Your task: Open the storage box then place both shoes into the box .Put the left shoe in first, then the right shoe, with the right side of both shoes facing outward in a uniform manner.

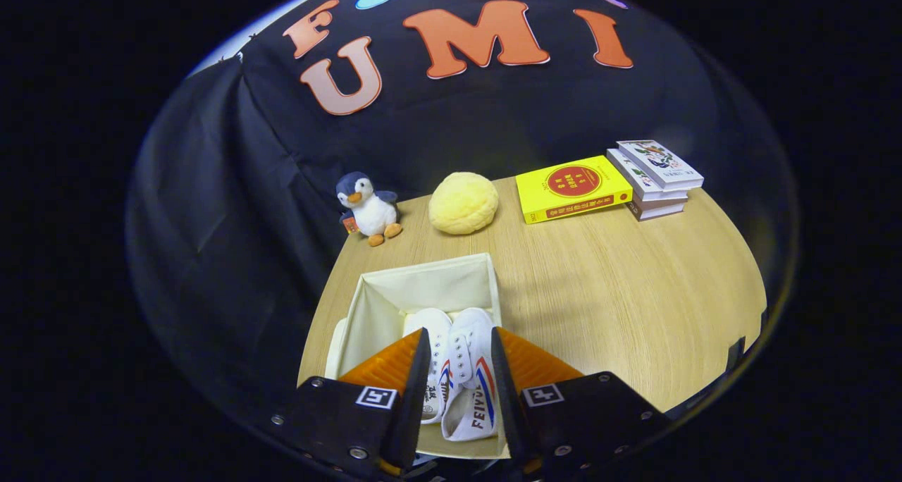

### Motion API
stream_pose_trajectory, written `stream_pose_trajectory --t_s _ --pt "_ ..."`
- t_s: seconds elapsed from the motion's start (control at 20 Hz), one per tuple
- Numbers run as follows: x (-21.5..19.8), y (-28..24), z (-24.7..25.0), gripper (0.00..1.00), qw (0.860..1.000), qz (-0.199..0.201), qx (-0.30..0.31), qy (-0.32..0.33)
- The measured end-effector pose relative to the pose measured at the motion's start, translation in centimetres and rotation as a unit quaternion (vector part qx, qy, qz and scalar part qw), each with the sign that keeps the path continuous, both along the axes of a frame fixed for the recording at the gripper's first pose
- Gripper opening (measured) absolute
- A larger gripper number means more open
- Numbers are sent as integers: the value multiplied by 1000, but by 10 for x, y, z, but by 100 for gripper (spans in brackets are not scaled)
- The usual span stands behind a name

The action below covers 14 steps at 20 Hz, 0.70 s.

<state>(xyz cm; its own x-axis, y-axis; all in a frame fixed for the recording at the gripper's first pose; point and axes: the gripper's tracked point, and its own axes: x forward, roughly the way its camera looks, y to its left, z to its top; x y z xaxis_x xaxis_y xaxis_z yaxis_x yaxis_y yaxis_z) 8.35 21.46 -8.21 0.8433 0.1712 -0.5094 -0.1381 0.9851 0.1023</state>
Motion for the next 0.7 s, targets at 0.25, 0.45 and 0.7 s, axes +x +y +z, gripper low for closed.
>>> stream_pose_trajectory --t_s 0.25,0.45,0.7 --pt "-12 -49 47 99 998 -34 -11 -60" --pt "-28 -87 93 98 991 -62 -18 -120" --pt "-53 -141 128 98 980 -97 -27 -171"
